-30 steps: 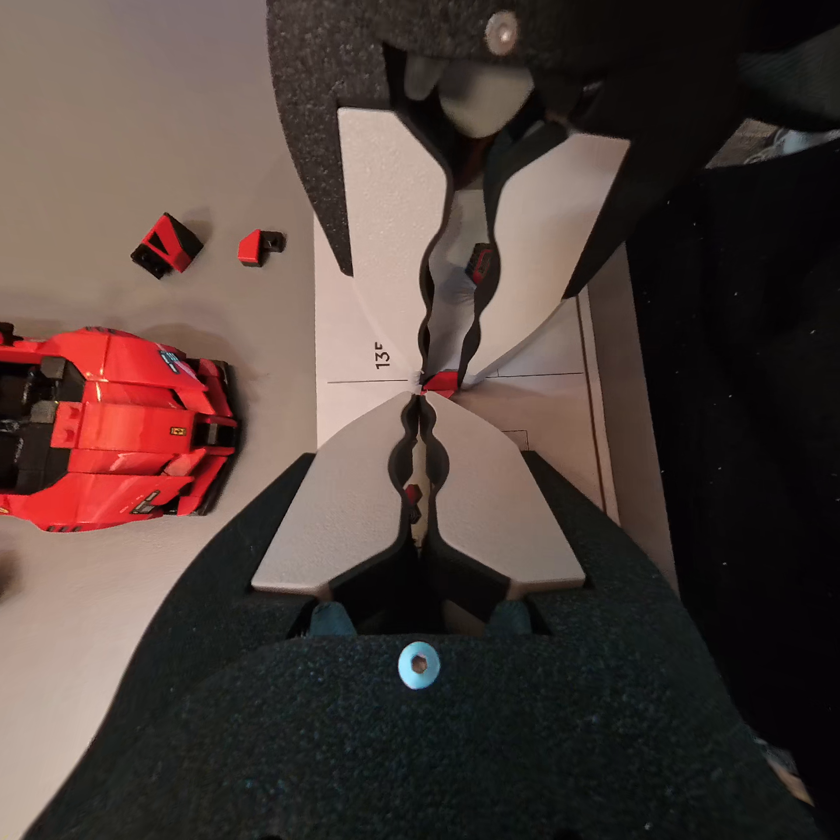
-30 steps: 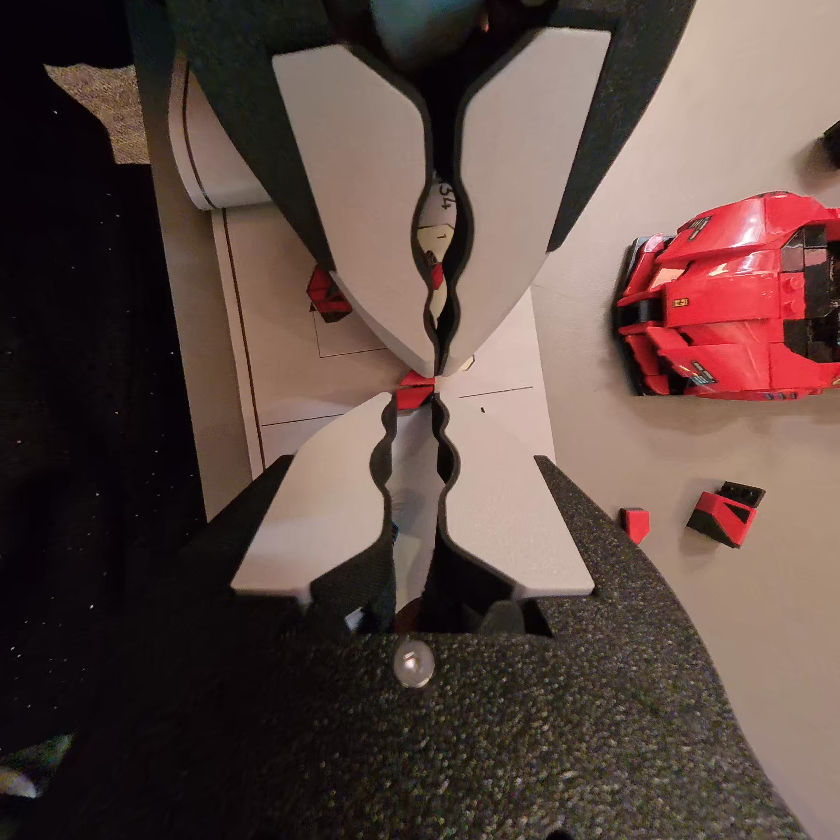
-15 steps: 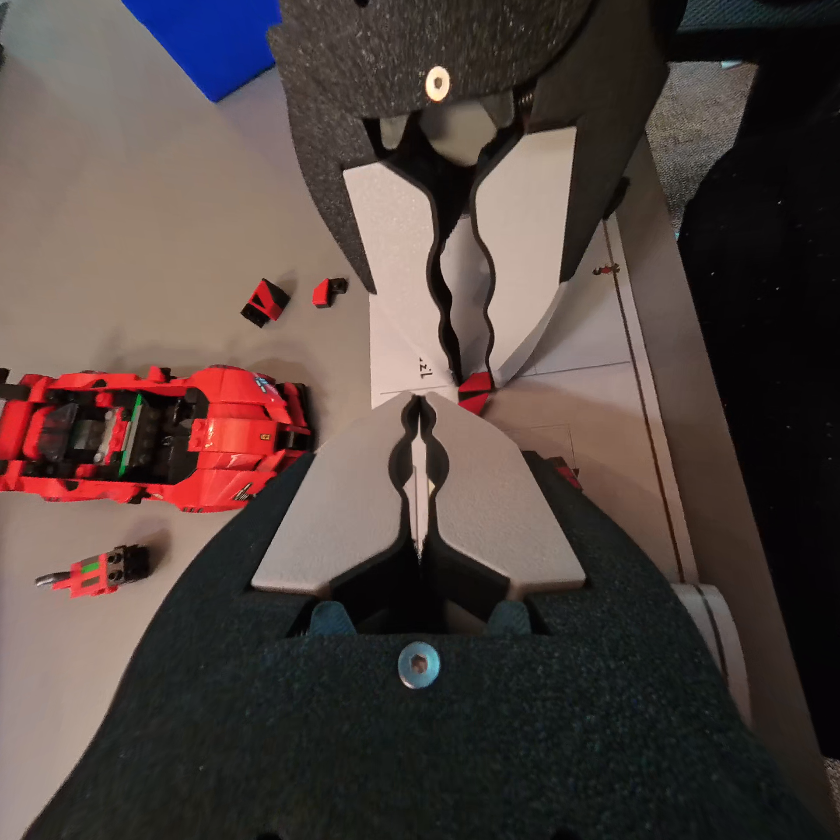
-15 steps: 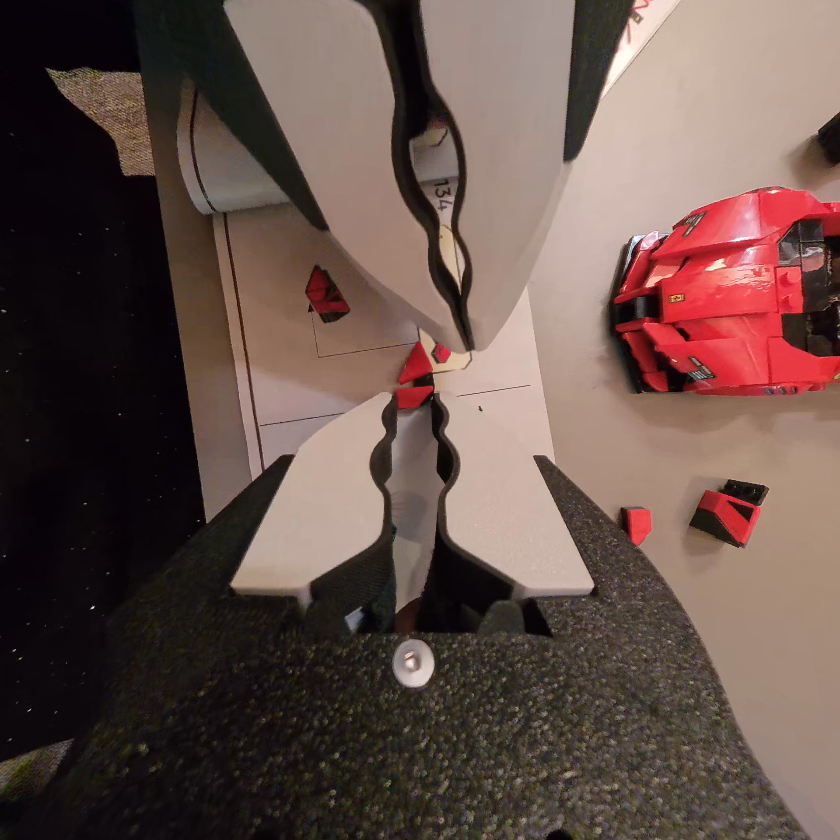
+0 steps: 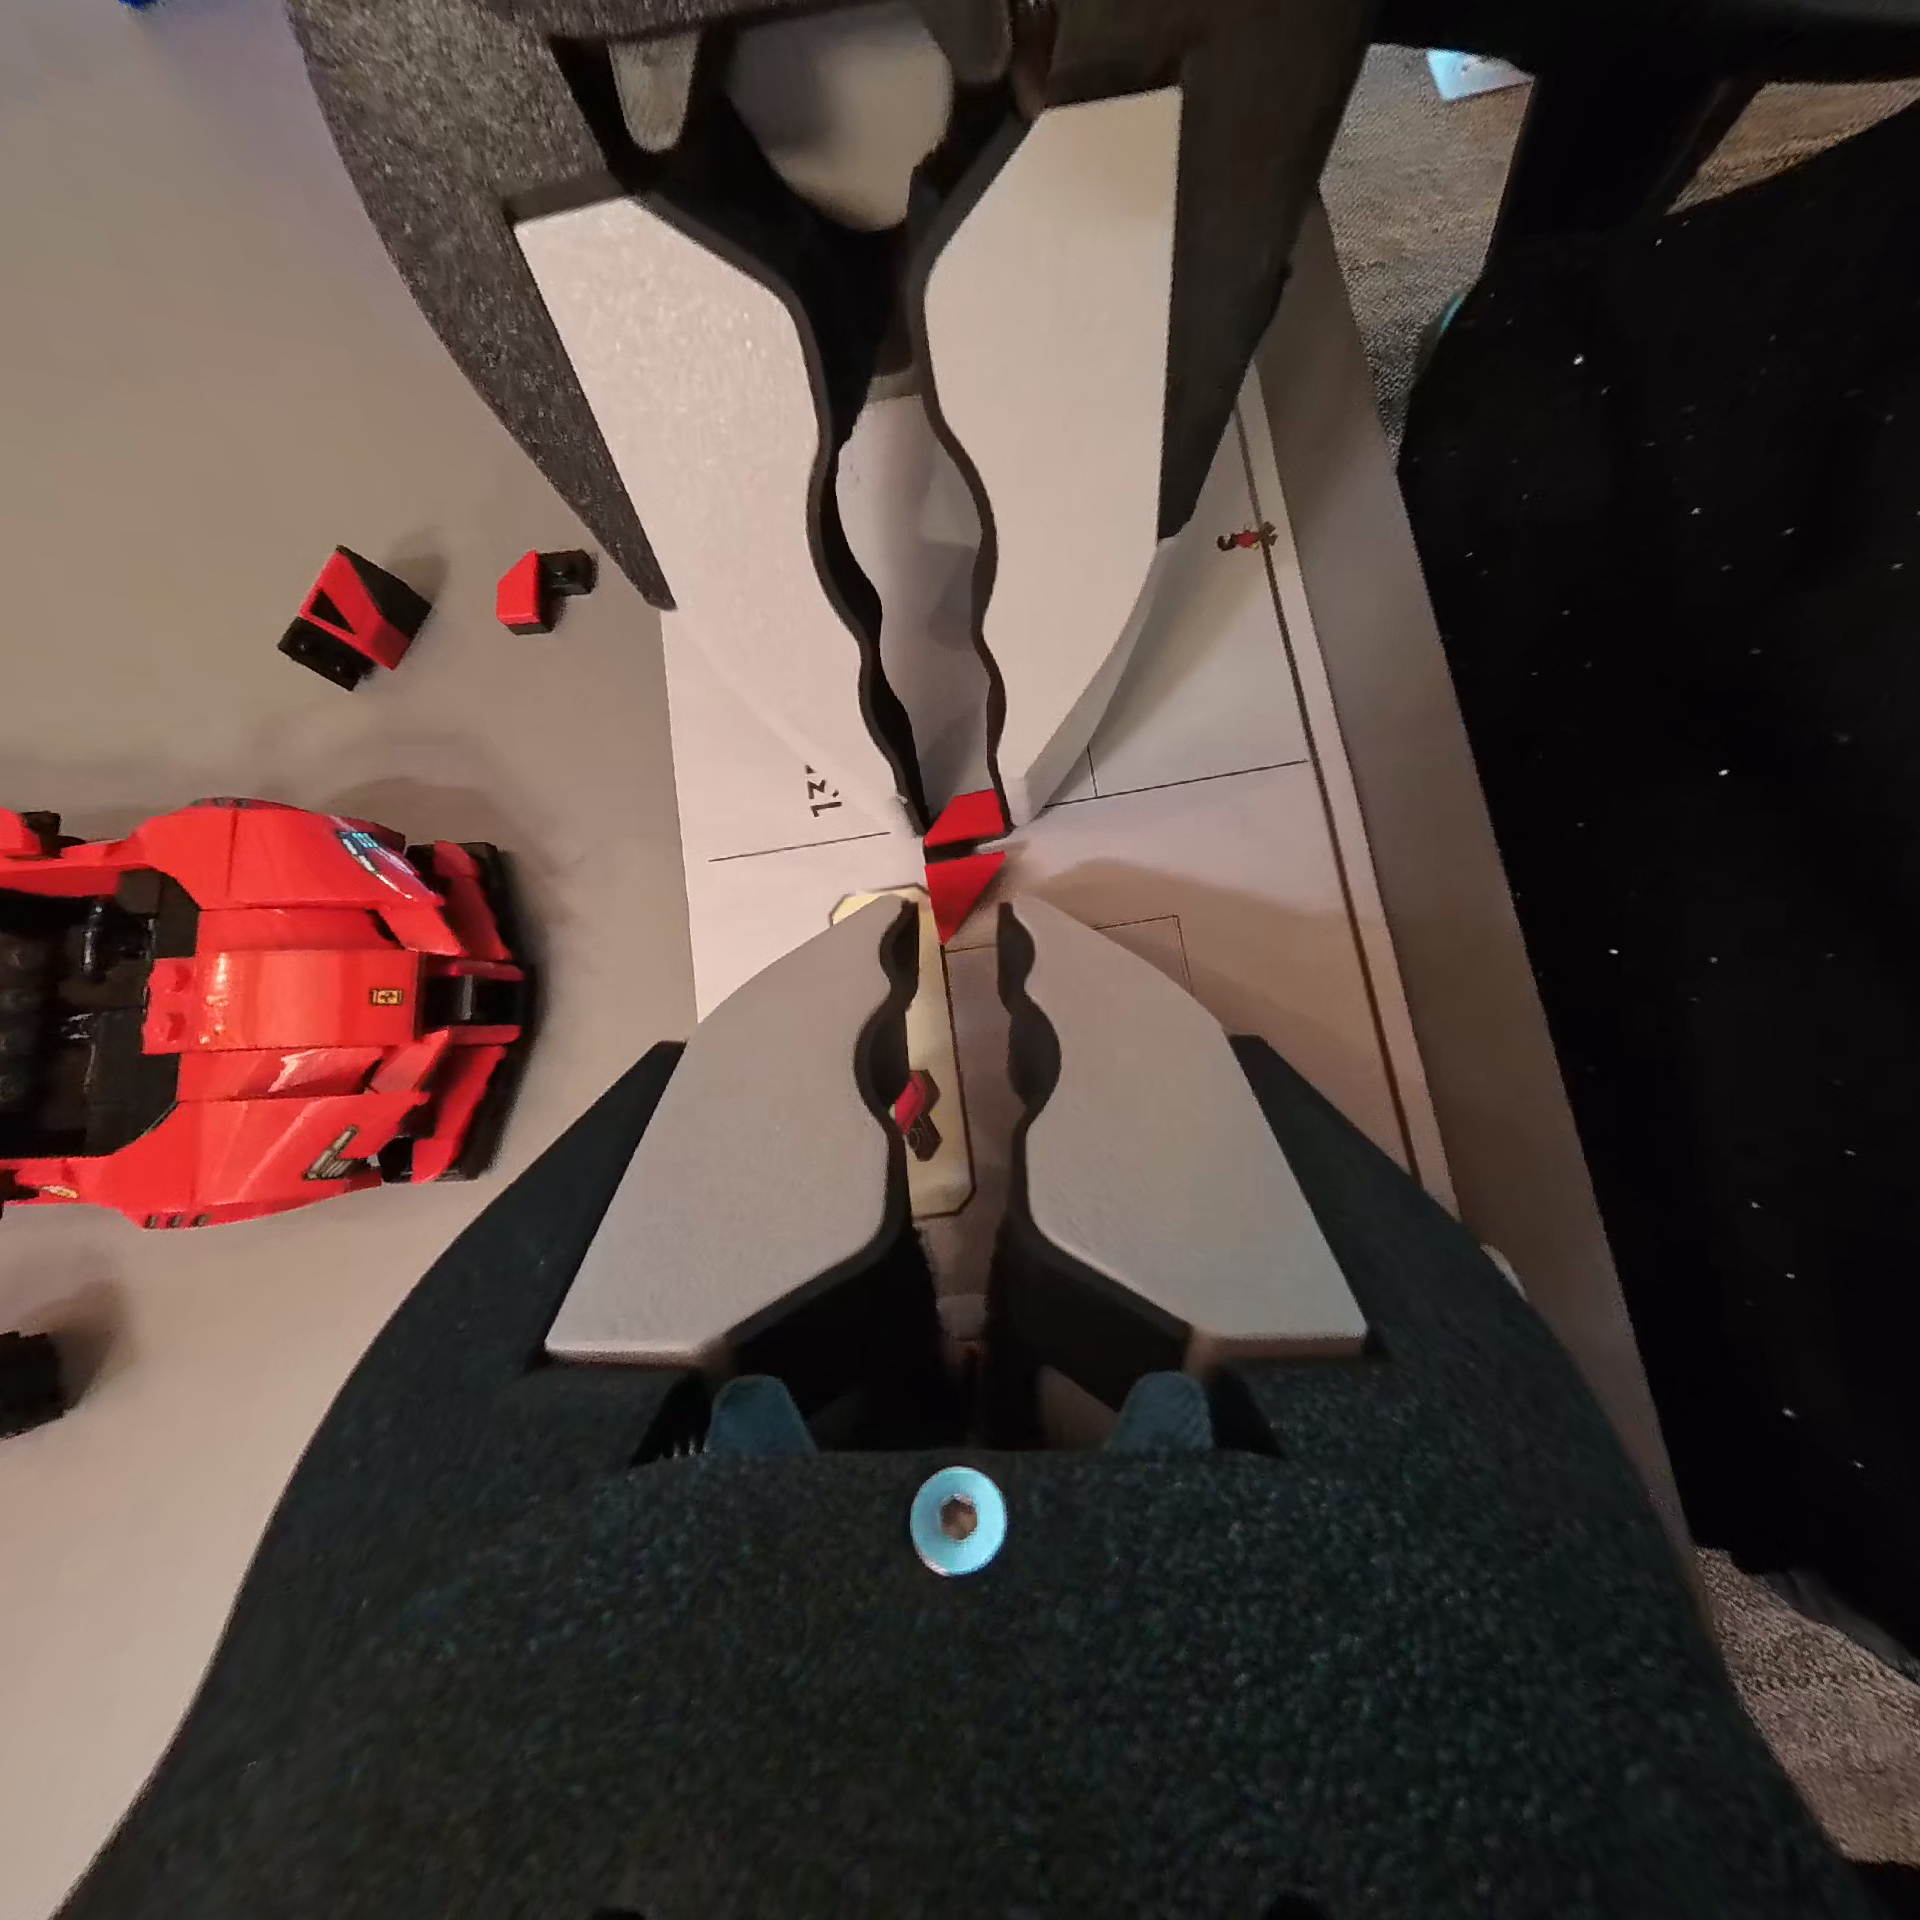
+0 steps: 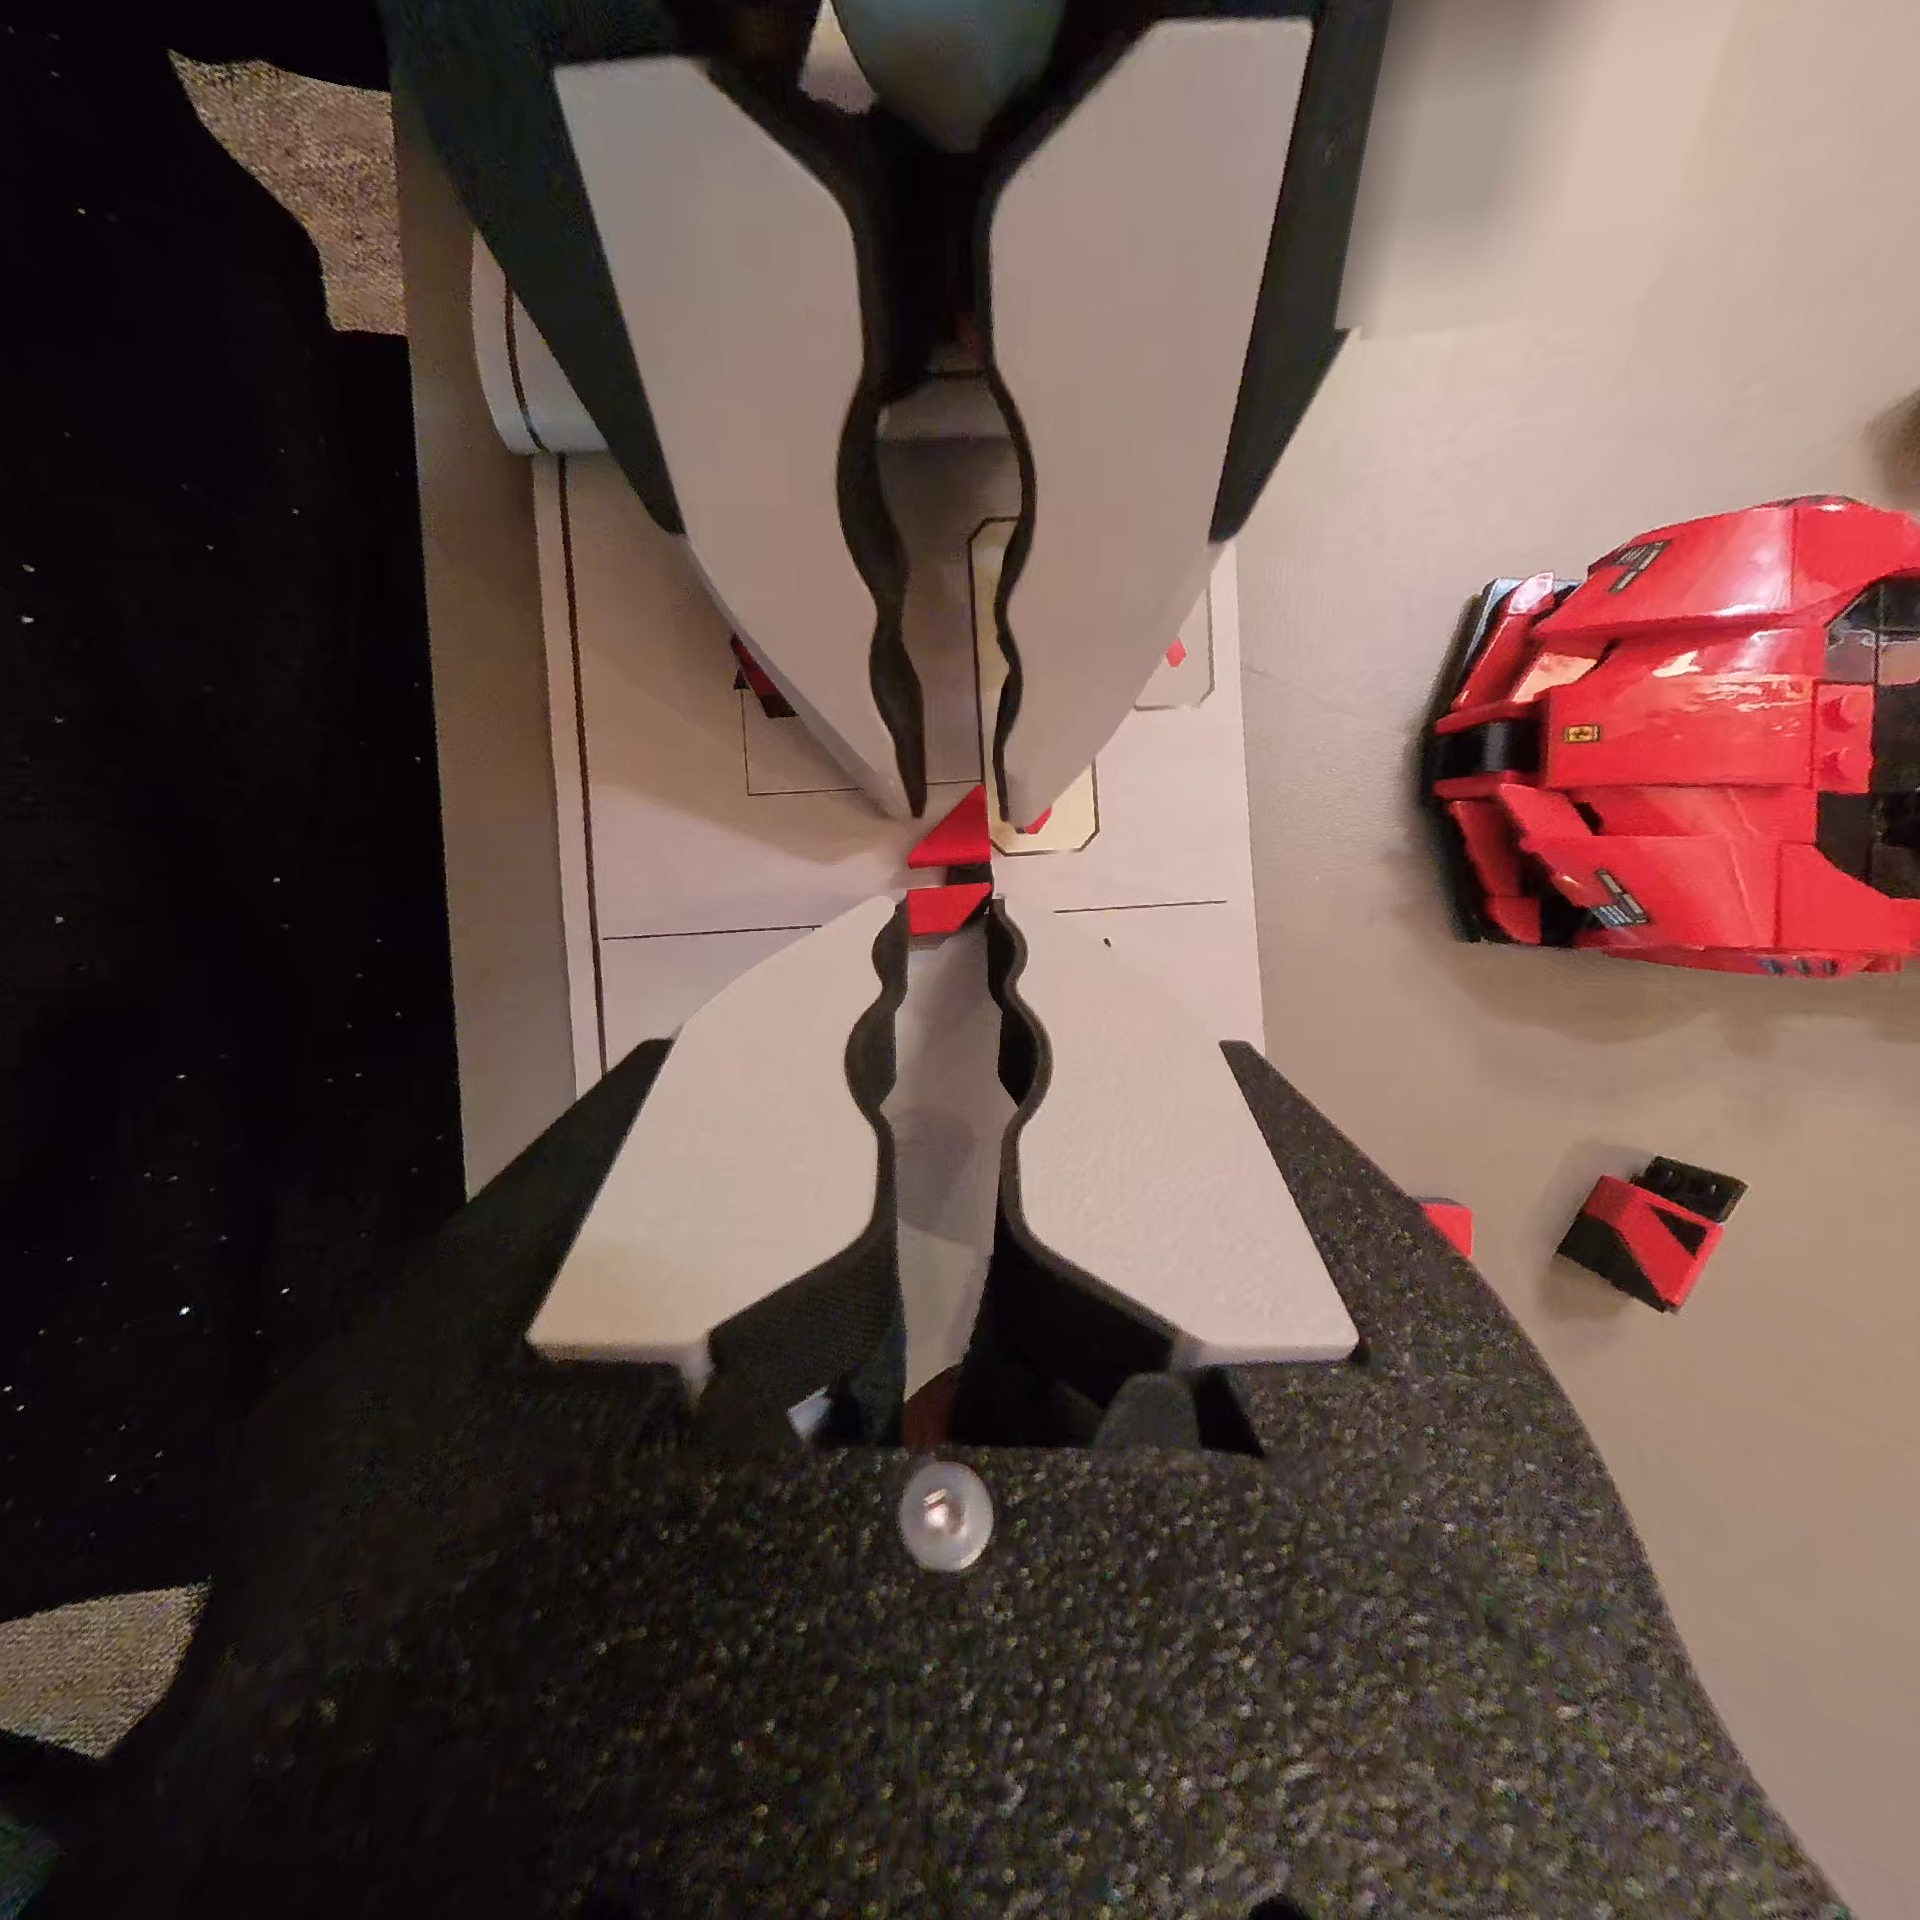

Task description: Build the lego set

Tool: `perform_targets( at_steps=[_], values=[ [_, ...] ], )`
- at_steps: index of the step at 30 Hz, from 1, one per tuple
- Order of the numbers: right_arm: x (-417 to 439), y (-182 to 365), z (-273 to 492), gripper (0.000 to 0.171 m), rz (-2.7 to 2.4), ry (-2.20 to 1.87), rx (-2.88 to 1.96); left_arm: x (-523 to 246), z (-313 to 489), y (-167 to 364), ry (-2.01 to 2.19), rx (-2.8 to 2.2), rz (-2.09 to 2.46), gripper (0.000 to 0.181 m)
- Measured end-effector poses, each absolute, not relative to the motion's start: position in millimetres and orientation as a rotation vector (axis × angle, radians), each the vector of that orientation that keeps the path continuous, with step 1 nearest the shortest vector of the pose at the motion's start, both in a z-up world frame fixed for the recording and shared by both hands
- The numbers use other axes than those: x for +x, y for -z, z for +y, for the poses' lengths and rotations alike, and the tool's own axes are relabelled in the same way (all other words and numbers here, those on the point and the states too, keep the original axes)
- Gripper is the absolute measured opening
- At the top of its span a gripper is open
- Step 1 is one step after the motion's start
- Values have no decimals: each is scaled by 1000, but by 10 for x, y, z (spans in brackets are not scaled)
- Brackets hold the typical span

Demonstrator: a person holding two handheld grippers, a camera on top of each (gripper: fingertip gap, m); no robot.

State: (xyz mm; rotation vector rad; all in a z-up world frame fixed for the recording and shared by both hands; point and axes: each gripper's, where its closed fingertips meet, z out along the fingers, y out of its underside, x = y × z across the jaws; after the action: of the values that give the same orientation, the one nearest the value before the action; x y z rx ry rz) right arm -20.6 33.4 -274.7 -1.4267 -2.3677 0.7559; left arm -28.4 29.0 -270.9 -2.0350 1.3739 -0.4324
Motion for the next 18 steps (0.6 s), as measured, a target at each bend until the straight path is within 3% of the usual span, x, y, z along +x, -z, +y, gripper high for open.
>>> perform_targets(
  at_steps=[18],
  values=[
    [-204, 2697, 335, 18, -2347, -849, -1397, -278, 323, 2714, 407, -2063, 1445, 8]
  ],
)
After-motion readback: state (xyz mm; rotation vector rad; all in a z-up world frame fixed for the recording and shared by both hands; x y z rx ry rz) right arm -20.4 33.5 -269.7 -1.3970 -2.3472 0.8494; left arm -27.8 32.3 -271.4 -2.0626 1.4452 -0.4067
